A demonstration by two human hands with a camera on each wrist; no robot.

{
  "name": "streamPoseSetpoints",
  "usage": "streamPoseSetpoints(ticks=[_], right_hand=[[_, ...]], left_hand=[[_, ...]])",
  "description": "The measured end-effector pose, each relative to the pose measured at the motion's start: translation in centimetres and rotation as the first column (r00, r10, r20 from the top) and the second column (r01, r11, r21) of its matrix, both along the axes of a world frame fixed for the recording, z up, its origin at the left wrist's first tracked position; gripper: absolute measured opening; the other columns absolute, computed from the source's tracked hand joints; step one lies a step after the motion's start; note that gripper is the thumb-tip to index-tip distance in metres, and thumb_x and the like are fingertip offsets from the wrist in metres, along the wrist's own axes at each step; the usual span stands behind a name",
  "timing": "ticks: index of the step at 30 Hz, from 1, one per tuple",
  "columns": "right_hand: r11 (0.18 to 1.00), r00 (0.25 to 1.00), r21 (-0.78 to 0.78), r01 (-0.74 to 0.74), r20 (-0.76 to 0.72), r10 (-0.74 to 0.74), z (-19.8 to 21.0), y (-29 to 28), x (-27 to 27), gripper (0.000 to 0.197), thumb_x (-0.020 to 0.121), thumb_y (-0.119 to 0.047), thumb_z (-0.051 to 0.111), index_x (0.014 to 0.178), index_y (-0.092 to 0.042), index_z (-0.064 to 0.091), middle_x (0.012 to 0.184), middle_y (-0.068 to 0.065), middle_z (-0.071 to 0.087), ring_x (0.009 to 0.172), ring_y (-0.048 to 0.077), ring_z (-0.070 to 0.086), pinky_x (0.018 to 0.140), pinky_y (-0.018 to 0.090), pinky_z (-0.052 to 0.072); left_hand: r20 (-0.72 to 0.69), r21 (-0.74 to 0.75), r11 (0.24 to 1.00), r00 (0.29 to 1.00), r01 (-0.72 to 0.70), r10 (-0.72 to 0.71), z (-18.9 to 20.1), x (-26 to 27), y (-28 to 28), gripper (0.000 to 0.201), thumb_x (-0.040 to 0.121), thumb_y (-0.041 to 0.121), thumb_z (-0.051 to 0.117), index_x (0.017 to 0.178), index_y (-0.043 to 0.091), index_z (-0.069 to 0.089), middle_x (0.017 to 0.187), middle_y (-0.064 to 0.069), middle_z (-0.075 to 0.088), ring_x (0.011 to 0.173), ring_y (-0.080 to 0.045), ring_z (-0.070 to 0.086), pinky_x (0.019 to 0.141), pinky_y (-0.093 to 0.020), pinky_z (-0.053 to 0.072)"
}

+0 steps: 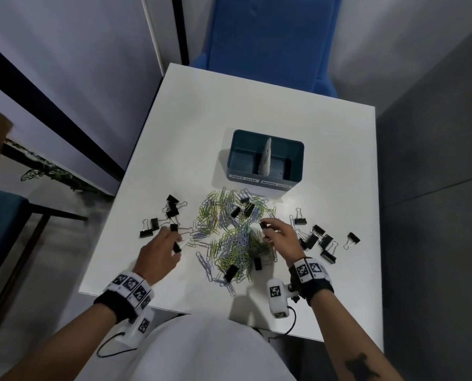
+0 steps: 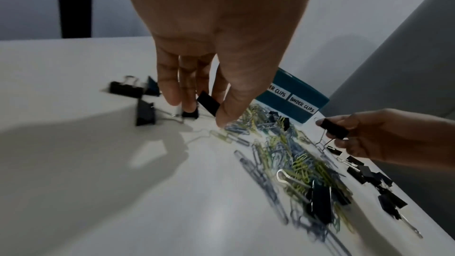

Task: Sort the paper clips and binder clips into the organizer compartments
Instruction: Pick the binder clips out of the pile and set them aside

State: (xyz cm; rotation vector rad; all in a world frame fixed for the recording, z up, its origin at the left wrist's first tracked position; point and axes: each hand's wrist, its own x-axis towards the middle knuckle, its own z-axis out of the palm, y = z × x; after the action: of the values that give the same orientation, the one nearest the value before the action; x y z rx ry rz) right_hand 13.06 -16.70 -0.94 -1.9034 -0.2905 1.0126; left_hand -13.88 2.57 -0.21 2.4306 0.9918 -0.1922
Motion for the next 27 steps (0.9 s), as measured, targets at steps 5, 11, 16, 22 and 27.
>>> streamPoseSetpoints(ticks=[5, 11, 16, 22, 27], right_hand=[[0.993, 0.979, 0.022, 0.117, -0.17, -0.112, 1.0, -0.9, 0.8, 0.023, 0.093, -0.004, 0.057, 0.113, -0.012, 0.066, 0.088, 0.011, 0.07, 0.061, 0.022, 0.065, 0.056, 0.029, 0.046], [0.99, 0.98, -0.123, -0.062, 0.182, 0.084, 0.9, -0.4, 0.7, 0.019, 0.095, -0.013, 0.058, 0.108, -0.004, 0.068, 0.091, 0.013, 0.071, 0.06, 0.008, 0.065, 0.051, 0.014, 0.047], [0.948, 0.88, -0.261, -0.181, 0.387, 0.274, 1.7, -0.2, 0.5, 0.022, 0.094, -0.021, 0.059, 0.108, -0.008, 0.07, 0.095, 0.009, 0.072, 0.082, 0.019, 0.064, 0.075, 0.024, 0.046], [0.948, 0.857, -0.292, -0.122, 0.452, 0.249, 2.6, -1.8, 2.1, 0.018, 0.095, -0.016, 0.058, 0.107, -0.007, 0.069, 0.095, 0.014, 0.072, 0.079, 0.027, 0.068, 0.08, 0.036, 0.055], [0.929, 0.718, -0.366, 0.042, 0.658, 0.227, 2.5, -5.9, 4.3, 0.019, 0.094, -0.005, 0.053, 0.106, -0.003, 0.067, 0.101, 0.018, 0.064, 0.09, 0.036, 0.061, 0.077, 0.036, 0.046]], left_hand=[[-0.103, -0.008, 1.0, 0.994, -0.026, 0.025, -1.4, -4.1, 0.1, 0.034, 0.072, 0.015, 0.076, 0.101, 0.02, 0.059, 0.104, 0.002, 0.051, 0.08, -0.024, 0.062, 0.057, -0.031, 0.046], [-0.116, 0.004, 0.998, 0.991, 0.06, -0.059, -2.4, -4.8, 0.6, 0.041, 0.071, 0.019, 0.079, 0.103, 0.021, 0.054, 0.104, 0.001, 0.048, 0.084, -0.022, 0.06, 0.053, -0.029, 0.046], [-0.069, 0.14, 0.971, 0.98, 0.192, -0.184, -0.8, -1.9, -0.8, 0.044, 0.07, 0.023, 0.079, 0.106, 0.012, 0.058, 0.1, -0.007, 0.053, 0.085, -0.027, 0.059, 0.047, -0.032, 0.05], [-0.012, 0.069, 0.865, 0.867, 0.497, -0.498, -0.2, 2.6, -5.1, 0.037, 0.083, 0.026, 0.068, 0.115, 0.013, 0.054, 0.107, -0.006, 0.055, 0.078, -0.02, 0.06, 0.05, -0.029, 0.048], [-0.012, 0.068, 0.657, 0.659, 0.75, -0.752, -0.6, 5.2, -7.9, 0.055, 0.08, 0.021, 0.069, 0.13, 0.019, 0.045, 0.113, -0.009, 0.051, 0.086, -0.02, 0.054, 0.052, -0.029, 0.049]])
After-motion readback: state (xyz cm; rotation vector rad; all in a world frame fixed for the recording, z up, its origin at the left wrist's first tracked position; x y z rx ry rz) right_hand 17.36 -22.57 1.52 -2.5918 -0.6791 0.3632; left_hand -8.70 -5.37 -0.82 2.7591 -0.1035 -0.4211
